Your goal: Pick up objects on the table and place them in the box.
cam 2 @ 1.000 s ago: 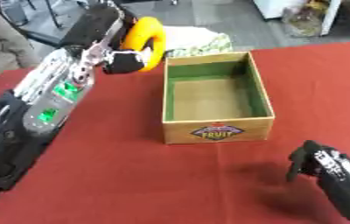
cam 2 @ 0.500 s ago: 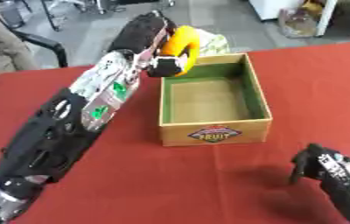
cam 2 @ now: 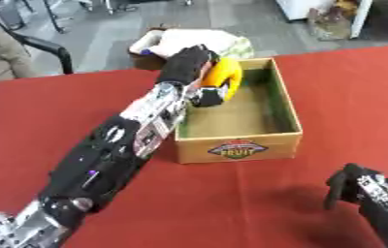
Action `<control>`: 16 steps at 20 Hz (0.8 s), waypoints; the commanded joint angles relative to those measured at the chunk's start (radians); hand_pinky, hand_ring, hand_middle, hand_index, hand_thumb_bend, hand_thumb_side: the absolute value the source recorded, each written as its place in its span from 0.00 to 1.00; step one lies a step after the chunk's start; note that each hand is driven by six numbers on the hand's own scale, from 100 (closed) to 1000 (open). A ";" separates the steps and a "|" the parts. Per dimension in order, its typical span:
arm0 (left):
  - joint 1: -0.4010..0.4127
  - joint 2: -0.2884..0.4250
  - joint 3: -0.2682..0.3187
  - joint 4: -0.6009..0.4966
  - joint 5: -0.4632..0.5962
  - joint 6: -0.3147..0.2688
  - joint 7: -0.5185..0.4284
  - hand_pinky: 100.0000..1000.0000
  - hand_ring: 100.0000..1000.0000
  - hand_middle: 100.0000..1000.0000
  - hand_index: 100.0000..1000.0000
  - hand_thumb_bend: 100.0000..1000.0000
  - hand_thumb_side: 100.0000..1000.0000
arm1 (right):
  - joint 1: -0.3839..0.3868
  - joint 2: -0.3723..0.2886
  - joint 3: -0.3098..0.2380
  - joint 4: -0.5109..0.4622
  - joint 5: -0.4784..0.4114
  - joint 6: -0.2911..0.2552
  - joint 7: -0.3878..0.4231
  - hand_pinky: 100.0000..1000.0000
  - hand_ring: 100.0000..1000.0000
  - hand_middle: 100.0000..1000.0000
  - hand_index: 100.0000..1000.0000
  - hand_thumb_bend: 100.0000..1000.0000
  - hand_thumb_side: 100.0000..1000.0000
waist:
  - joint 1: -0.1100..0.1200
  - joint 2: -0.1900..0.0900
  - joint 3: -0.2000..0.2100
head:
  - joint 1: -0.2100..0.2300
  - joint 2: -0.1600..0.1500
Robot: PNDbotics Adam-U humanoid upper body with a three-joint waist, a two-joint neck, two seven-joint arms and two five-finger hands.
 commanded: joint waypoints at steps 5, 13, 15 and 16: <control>-0.014 -0.021 0.011 0.060 -0.066 -0.010 -0.053 0.59 0.57 0.60 0.72 0.00 0.17 | -0.013 -0.004 0.001 -0.024 -0.006 0.000 0.006 0.36 0.35 0.31 0.51 0.00 0.72 | -0.007 -0.014 -0.002 | 0.007 -0.014; -0.007 -0.013 0.014 0.064 -0.138 -0.006 -0.284 0.76 0.81 0.84 0.88 0.21 0.35 | -0.010 -0.006 0.001 -0.023 -0.005 -0.001 0.006 0.37 0.35 0.31 0.51 0.00 0.72 | -0.009 -0.014 0.006 | 0.003 -0.013; -0.005 -0.008 0.016 0.043 -0.145 -0.003 -0.309 0.78 0.84 0.86 0.89 0.22 0.42 | -0.007 -0.007 0.000 -0.022 -0.004 -0.001 0.006 0.37 0.35 0.31 0.51 0.00 0.72 | -0.008 -0.014 0.009 | 0.003 -0.015; -0.005 -0.003 0.016 0.030 -0.145 -0.002 -0.317 0.79 0.85 0.87 0.89 0.22 0.44 | -0.006 -0.008 0.000 -0.022 -0.003 0.000 0.006 0.37 0.35 0.31 0.51 0.00 0.72 | -0.007 -0.014 0.010 | 0.002 -0.014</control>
